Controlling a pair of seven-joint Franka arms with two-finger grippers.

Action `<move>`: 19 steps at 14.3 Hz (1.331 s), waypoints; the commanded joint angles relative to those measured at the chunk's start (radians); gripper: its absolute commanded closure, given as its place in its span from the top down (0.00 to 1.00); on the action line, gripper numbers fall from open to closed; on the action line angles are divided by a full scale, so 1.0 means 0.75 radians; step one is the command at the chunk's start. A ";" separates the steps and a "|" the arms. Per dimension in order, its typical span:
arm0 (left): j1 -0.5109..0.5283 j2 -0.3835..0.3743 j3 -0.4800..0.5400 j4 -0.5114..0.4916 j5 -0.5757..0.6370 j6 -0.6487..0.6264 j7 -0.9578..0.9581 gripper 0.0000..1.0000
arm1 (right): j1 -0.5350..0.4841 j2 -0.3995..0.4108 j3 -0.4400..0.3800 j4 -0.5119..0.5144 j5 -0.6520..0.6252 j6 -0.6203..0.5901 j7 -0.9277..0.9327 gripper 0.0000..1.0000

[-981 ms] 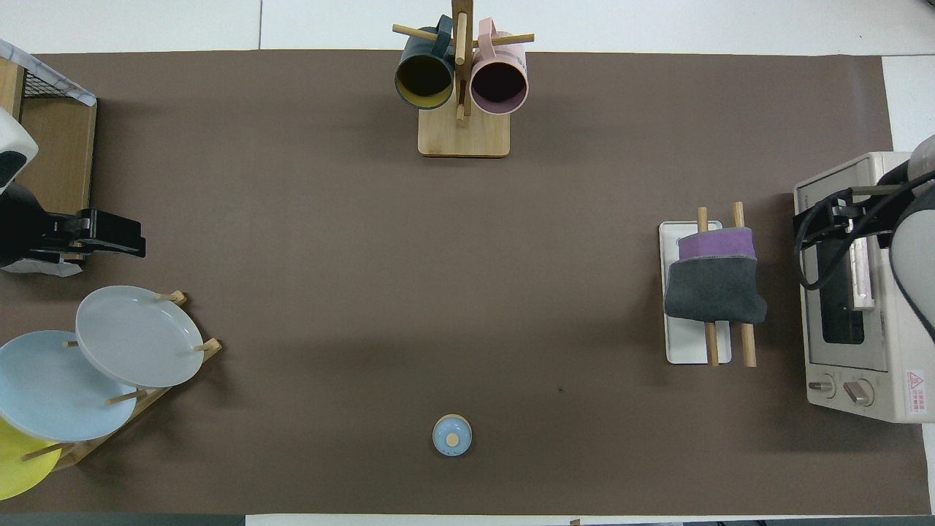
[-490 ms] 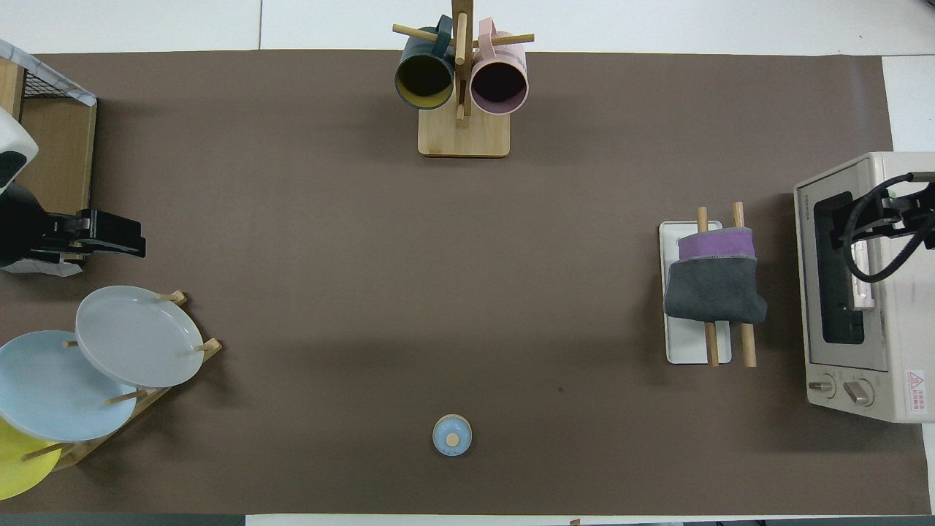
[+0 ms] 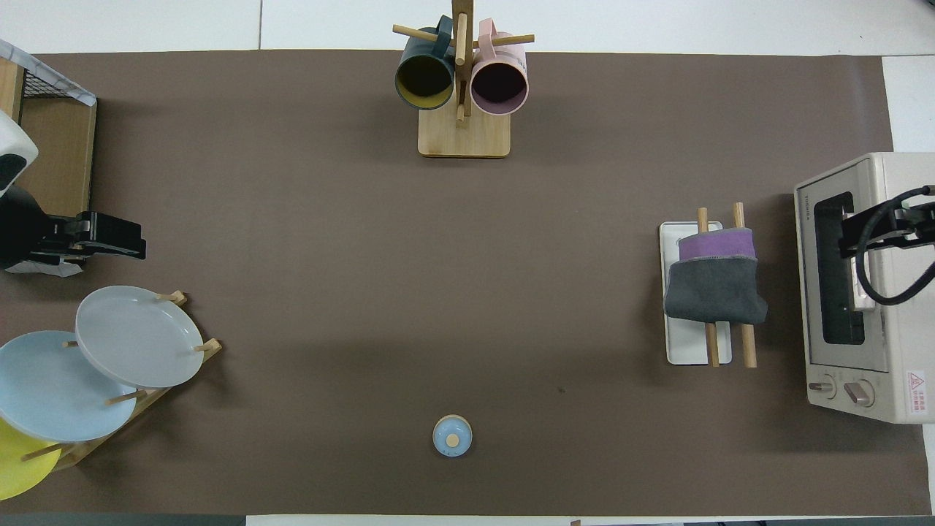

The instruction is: Fold towel and hang on rack

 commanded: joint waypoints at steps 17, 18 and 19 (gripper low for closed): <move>0.013 -0.179 -0.009 -0.006 0.022 -0.027 0.006 1.00 | -0.030 -0.037 -0.011 -0.068 0.022 0.058 -0.012 1.00; 0.013 -0.179 -0.009 -0.006 0.022 -0.027 0.006 1.00 | -0.030 -0.040 -0.011 -0.070 0.022 0.056 -0.012 1.00; 0.013 -0.179 -0.009 -0.006 0.022 -0.027 0.006 1.00 | -0.030 -0.040 -0.011 -0.070 0.022 0.058 -0.016 1.00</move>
